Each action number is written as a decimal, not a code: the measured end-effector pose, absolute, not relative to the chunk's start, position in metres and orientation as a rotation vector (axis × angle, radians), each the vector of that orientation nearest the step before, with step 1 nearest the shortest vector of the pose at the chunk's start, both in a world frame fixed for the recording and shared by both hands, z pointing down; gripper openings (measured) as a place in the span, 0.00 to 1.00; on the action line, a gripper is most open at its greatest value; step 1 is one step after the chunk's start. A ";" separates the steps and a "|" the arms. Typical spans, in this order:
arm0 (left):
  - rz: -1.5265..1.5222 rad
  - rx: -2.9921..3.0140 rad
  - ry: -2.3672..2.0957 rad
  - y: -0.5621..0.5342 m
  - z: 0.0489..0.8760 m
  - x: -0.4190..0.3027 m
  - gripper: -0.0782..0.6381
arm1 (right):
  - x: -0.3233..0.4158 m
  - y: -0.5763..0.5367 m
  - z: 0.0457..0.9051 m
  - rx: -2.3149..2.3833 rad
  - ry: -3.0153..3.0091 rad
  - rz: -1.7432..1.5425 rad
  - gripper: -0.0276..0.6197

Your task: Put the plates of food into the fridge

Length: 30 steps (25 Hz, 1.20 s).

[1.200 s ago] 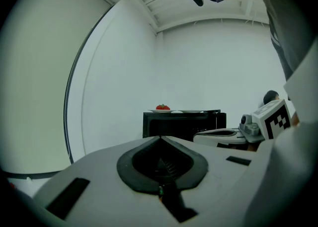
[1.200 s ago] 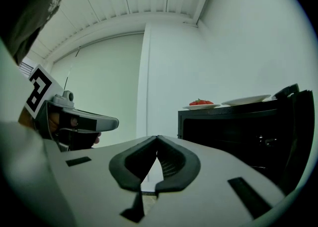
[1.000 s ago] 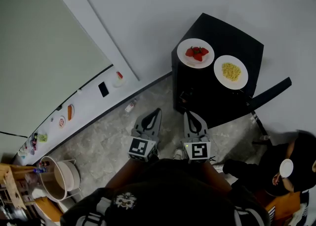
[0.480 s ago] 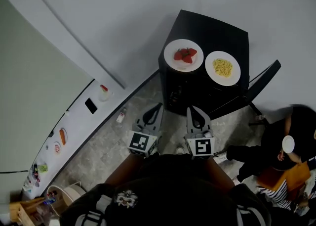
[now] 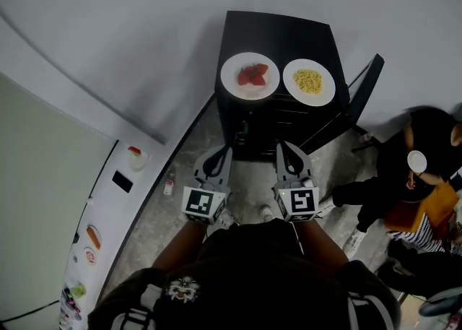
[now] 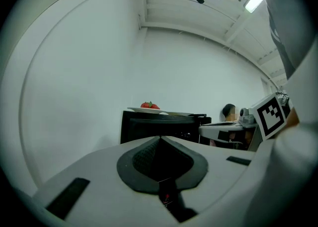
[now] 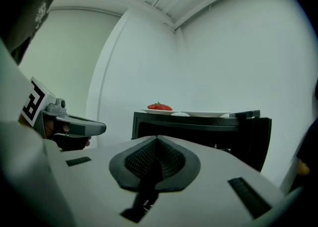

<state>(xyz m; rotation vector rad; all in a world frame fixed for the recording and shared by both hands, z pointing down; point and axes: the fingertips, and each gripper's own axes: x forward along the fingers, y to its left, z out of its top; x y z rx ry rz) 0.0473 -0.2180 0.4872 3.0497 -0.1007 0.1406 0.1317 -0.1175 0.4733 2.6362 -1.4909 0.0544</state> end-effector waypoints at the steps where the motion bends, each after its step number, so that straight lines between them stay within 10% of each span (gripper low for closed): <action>1: 0.143 3.056 -0.080 -0.219 0.488 0.047 0.14 | 0.130 -0.117 0.472 2.645 -1.469 0.047 0.08; 24: 0.042 3.065 -0.005 -0.186 0.455 0.063 0.14 | 0.161 -0.089 0.447 2.709 -1.402 0.050 0.09; 30: 0.063 3.068 -0.027 -0.182 0.455 0.065 0.14 | 0.183 -0.089 0.447 2.811 -1.504 0.186 0.26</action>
